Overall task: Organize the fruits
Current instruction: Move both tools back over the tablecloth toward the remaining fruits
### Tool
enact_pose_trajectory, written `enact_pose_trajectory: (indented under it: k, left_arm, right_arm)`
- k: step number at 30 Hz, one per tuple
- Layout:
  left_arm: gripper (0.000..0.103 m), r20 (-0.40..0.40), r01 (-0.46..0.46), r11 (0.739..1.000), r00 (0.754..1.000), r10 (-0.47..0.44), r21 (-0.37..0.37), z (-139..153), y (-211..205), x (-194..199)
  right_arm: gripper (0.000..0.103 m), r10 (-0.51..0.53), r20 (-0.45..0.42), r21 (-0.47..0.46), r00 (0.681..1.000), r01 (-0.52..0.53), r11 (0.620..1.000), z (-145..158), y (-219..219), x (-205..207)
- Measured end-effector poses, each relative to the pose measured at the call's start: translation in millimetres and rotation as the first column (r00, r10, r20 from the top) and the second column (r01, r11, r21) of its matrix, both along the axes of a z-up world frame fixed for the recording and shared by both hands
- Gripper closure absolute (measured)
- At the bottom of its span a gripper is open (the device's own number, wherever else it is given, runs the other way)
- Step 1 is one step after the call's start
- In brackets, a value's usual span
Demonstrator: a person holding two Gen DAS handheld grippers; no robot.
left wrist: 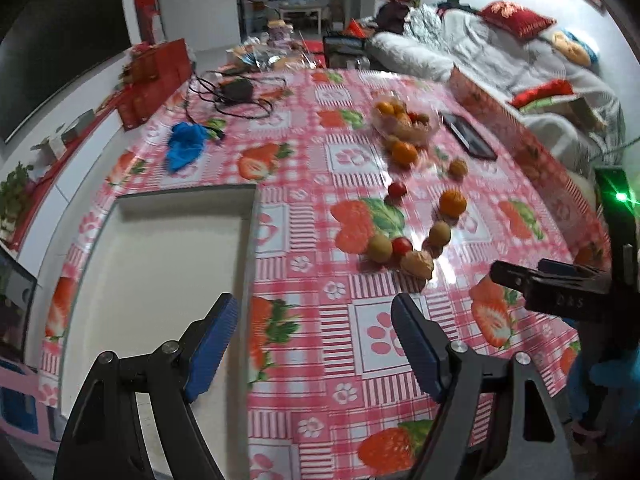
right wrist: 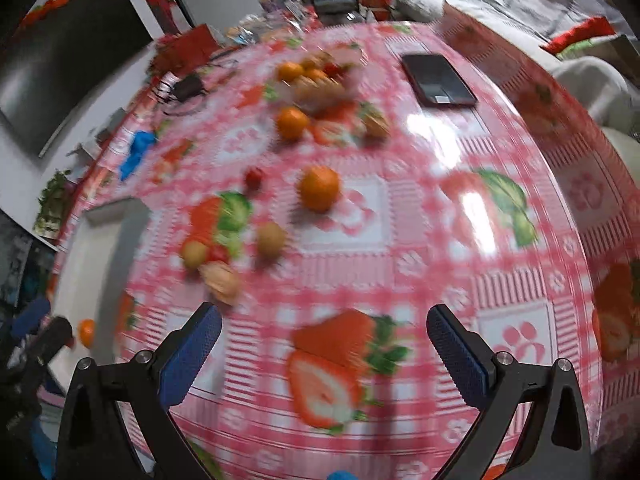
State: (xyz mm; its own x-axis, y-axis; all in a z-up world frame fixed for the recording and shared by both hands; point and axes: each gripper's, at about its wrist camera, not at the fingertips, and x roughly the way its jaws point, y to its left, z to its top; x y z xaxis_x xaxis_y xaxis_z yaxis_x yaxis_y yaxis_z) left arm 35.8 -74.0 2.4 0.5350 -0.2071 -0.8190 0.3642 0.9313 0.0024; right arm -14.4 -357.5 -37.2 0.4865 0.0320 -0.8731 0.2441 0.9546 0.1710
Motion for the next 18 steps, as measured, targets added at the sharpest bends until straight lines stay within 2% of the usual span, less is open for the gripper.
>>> enact_pose_trajectory:
  k: [7, 13, 18]
  left_arm:
    - [0.021, -0.031, 0.010, 0.997, 0.999, -0.008, 0.080, -33, -33, 23]
    - [0.021, -0.001, 0.042, 0.989, 0.999, -0.043, 0.141, -49, -60, 38]
    - [0.021, -0.007, 0.051, 0.988, 0.999, -0.050, 0.147, -60, -68, 49]
  right_arm:
    - [0.000, -0.009, -0.032, -0.035, 0.999, 0.008, 0.999, -19, -21, -10]
    - [0.000, 0.002, -0.035, -0.051, 0.999, -0.004, 0.999, -27, -25, -7]
    - [0.000, 0.025, -0.036, -0.069, 0.999, -0.028, 0.997, -32, -21, 0]
